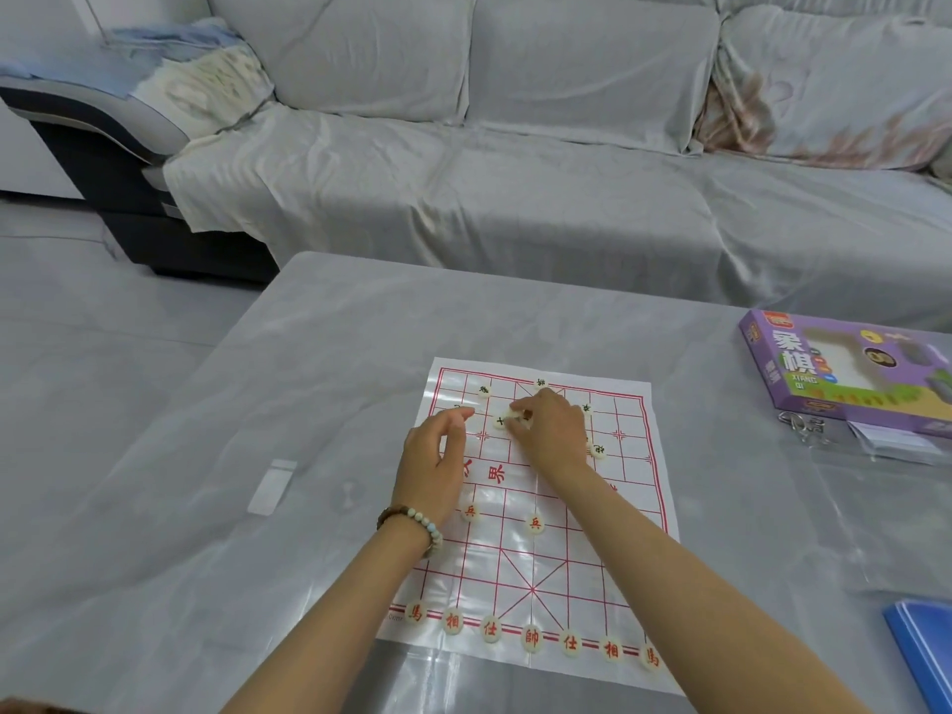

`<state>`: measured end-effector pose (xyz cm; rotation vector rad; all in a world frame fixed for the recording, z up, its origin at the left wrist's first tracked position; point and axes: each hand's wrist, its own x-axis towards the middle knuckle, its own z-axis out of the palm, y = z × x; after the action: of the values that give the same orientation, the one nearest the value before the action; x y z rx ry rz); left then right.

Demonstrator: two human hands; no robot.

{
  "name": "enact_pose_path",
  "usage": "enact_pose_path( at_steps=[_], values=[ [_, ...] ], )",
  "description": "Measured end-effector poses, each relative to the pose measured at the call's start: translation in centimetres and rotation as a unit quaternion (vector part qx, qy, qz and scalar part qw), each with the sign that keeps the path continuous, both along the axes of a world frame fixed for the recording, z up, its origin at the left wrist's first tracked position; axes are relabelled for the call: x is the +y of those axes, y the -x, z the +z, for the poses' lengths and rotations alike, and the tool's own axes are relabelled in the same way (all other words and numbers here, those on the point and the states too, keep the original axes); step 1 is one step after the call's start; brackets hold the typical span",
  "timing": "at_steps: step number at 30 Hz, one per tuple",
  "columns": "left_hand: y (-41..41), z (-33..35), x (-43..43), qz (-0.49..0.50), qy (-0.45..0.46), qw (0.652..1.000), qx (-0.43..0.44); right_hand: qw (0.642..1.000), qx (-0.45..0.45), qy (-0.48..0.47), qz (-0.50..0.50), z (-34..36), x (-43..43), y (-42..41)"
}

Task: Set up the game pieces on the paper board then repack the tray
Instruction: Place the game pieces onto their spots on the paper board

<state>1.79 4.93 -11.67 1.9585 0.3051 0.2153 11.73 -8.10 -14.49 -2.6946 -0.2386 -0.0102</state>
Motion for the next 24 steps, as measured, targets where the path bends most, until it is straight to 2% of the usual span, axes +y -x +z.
enact_pose_path(
  at_steps=[2,4,6,7,9,11,12,14,17,19,21,24],
  values=[
    [0.0,0.3,0.5,0.01,-0.009,1.0,-0.002,1.0,0.012,0.006,-0.008,0.1,0.0,-0.7],
    [0.0,0.4,0.9,0.013,-0.006,1.0,-0.006,0.999,0.012,-0.027,-0.015,0.7,-0.2,-1.2],
    [-0.1,0.6,0.9,0.009,0.004,1.0,-0.013,0.986,0.018,-0.159,-0.035,2.0,-0.3,-0.7],
    [-0.2,0.7,0.9,0.005,0.008,1.0,-0.018,0.964,0.046,-0.256,-0.05,2.9,-0.2,0.0],
    [-0.5,1.1,0.6,-0.007,0.023,1.0,-0.019,0.889,0.174,-0.418,-0.073,4.8,-0.3,1.8],
    [-0.6,1.5,0.1,-0.015,0.058,0.998,-0.012,0.822,0.288,-0.485,-0.075,5.6,-0.7,3.4],
    [-0.6,1.7,-0.2,-0.017,0.077,0.997,-0.011,0.8,0.317,-0.504,-0.069,5.9,-1.0,4.0],
    [-0.4,1.9,-0.8,-0.02,0.093,0.995,-0.019,0.784,0.338,-0.517,-0.056,6.2,-1.6,5.1],
    [0.1,2.0,-1.4,-0.019,0.12,0.992,-0.017,0.787,0.332,-0.519,-0.042,6.6,-2.4,6.2],
    [0.3,2.1,-1.7,-0.027,0.137,0.99,0.001,0.821,0.29,-0.491,-0.034,6.7,-3.0,6.6],
    [0.4,2.4,-2.0,-0.035,0.136,0.99,0.018,0.865,0.216,-0.453,-0.015,6.8,-3.6,7.1],
    [0.4,2.8,-2.9,-0.033,0.154,0.987,0.038,0.912,0.119,-0.391,0.041,6.6,-4.5,7.6]
  ],
)
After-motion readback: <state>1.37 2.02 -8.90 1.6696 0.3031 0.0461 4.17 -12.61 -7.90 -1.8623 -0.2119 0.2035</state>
